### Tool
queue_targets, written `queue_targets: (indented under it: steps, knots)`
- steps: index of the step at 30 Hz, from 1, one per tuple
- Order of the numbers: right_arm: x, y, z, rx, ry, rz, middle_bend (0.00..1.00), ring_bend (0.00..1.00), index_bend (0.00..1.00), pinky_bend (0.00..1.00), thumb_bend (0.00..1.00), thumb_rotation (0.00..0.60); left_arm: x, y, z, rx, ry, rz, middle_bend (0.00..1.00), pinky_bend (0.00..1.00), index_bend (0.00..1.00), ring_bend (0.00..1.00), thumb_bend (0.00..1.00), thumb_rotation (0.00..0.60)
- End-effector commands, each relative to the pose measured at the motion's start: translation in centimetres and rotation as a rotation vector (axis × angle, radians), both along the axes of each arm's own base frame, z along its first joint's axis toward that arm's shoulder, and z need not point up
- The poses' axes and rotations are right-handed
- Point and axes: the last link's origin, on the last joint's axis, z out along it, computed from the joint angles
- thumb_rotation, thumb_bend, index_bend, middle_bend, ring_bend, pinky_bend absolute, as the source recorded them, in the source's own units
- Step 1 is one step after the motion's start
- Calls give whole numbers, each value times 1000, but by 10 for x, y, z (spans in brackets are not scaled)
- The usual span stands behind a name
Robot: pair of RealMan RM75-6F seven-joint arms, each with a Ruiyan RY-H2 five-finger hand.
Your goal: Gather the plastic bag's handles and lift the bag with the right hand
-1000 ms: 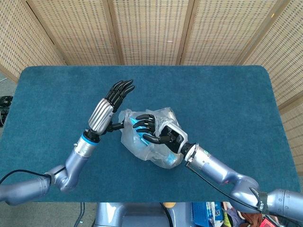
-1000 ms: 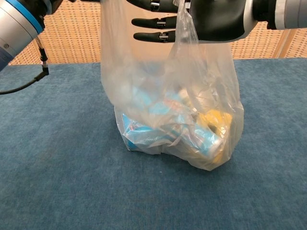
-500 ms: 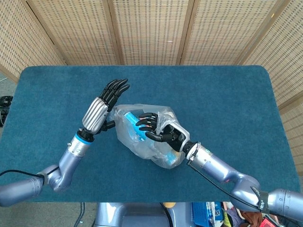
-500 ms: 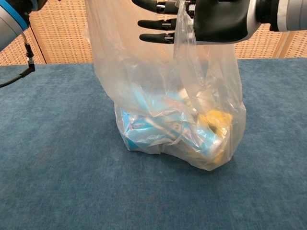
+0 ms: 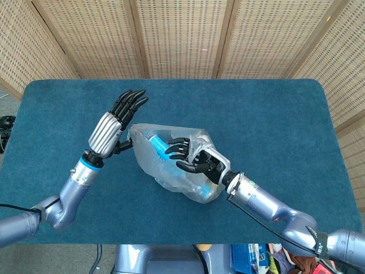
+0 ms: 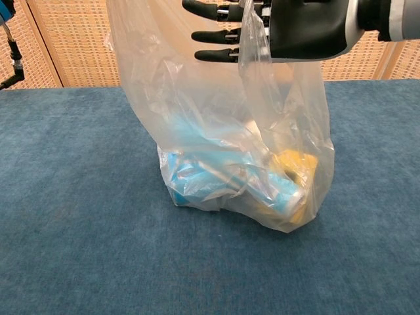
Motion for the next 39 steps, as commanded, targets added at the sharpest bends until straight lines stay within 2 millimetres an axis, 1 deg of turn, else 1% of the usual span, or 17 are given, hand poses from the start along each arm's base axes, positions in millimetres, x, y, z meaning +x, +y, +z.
queue_targets:
  steps: [1, 6, 14, 18, 25, 29, 35, 38, 39]
  knots:
    - [1, 1, -1, 5, 2, 4, 342, 160, 269, 151, 360, 600, 2, 0, 2, 3, 3, -3, 0, 0, 0, 0, 848, 600]
    - [4, 2, -4, 14, -7, 2, 343, 161, 269, 151, 361, 600, 6, -4, 2, -1, 23, -15, 0, 0, 0, 0, 848, 600]
    - [18, 5, -7, 29, -36, 24, 342, 162, 269, 151, 365, 600, 16, -6, 3, 30, 89, -35, 0, 0, 0, 0, 848, 600]
    - [22, 6, -9, 35, -41, 26, 343, 162, 269, 151, 366, 600, 21, -8, 3, 36, 109, -43, 0, 0, 0, 0, 848, 600]
    - [25, 3, -11, 33, -57, 7, 342, 161, 269, 151, 382, 600, 28, -13, -1, 28, 132, -60, 0, 0, 0, 0, 847, 600]
    - [30, 3, -14, 39, -74, 3, 342, 161, 268, 151, 383, 600, 34, -14, -4, 25, 133, -69, 0, 0, 0, 0, 849, 600]
    - [39, 6, -18, 45, -87, 10, 315, 160, 186, 151, 383, 600, 42, -15, -8, 14, 122, -72, 0, 0, 0, 0, 848, 600]
    - [42, 7, -20, 47, -85, 11, 278, 125, 165, 141, 383, 600, 47, -15, -9, 14, 117, -75, 0, 0, 0, 0, 848, 600]
    - [43, 8, -21, 47, -81, 14, 259, 102, 159, 120, 382, 600, 48, -15, -9, 14, 117, -75, 0, 0, 0, 0, 848, 600]
